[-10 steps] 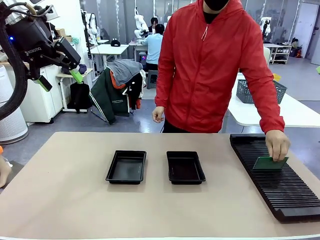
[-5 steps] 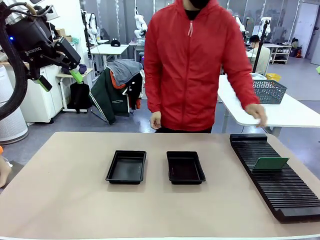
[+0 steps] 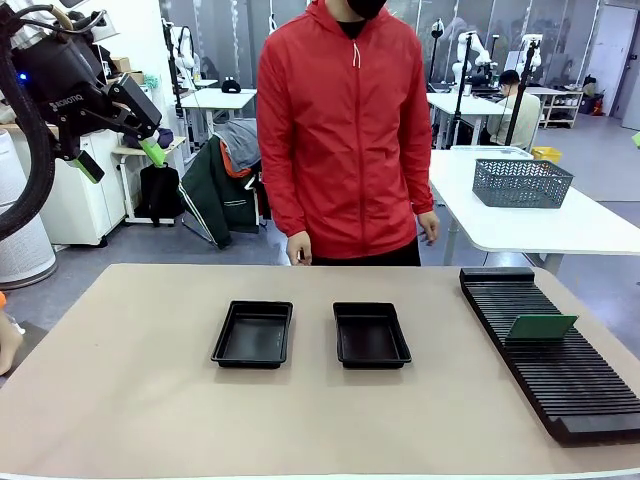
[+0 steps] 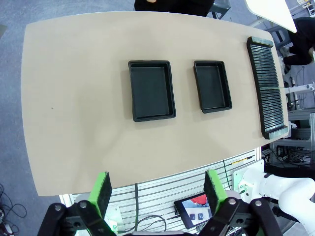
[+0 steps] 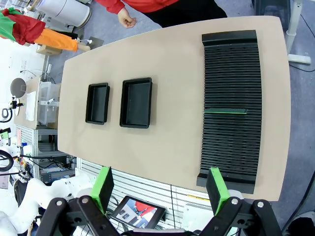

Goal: Inspect and transfer BCBs to ESD trays.
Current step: Pick up the Blank PCB from the PCB Rack and place it in the left ESD tray.

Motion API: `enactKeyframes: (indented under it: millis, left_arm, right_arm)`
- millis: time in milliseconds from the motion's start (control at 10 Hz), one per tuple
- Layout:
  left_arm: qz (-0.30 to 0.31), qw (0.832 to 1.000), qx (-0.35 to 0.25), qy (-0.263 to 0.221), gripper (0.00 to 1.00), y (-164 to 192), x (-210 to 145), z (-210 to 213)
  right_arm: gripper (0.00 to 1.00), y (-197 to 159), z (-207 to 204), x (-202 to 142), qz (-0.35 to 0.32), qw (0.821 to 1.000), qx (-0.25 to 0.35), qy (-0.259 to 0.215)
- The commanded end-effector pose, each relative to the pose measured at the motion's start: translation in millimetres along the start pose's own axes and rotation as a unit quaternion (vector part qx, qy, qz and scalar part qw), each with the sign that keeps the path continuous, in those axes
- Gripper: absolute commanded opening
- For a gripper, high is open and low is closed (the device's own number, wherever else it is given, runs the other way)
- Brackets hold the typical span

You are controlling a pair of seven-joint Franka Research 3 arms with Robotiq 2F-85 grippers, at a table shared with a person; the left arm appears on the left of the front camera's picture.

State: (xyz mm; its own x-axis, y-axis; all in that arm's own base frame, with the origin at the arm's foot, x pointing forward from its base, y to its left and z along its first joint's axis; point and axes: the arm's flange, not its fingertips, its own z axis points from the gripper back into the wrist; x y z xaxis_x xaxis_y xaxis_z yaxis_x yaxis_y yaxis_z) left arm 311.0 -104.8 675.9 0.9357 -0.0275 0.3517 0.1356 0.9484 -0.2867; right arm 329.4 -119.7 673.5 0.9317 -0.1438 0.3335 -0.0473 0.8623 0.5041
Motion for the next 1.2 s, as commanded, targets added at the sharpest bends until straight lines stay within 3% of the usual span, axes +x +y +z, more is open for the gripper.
enactKeyframes:
  millis: [0,200,600,800,1100]
  left_arm:
    - [0.001,1.000,-0.001,0.000,1.00,0.3,0.1,-0.2]
    - [0.001,1.000,-0.001,0.000,1.00,0.3,0.1,-0.2]
    - [0.001,1.000,-0.001,0.000,1.00,0.3,0.1,-0.2]
    - [0.001,1.000,-0.001,0.000,1.00,0.3,0.1,-0.2]
    - [0.001,1.000,-0.001,0.000,1.00,0.3,0.1,-0.2]
  right_arm:
    - [1.00,0.0,0.0,0.0,0.000,1.000,0.000,0.000]
    - [1.00,6.0,-7.6,3.7,0.055,0.998,-0.036,0.001]
    - [1.00,4.5,-41.4,2.7,0.235,0.966,-0.104,0.018]
    - [1.00,3.1,-60.1,-4.2,0.344,0.931,-0.118,0.024]
    - [1.00,-6.1,-90.6,-14.6,0.490,0.861,-0.122,0.058]
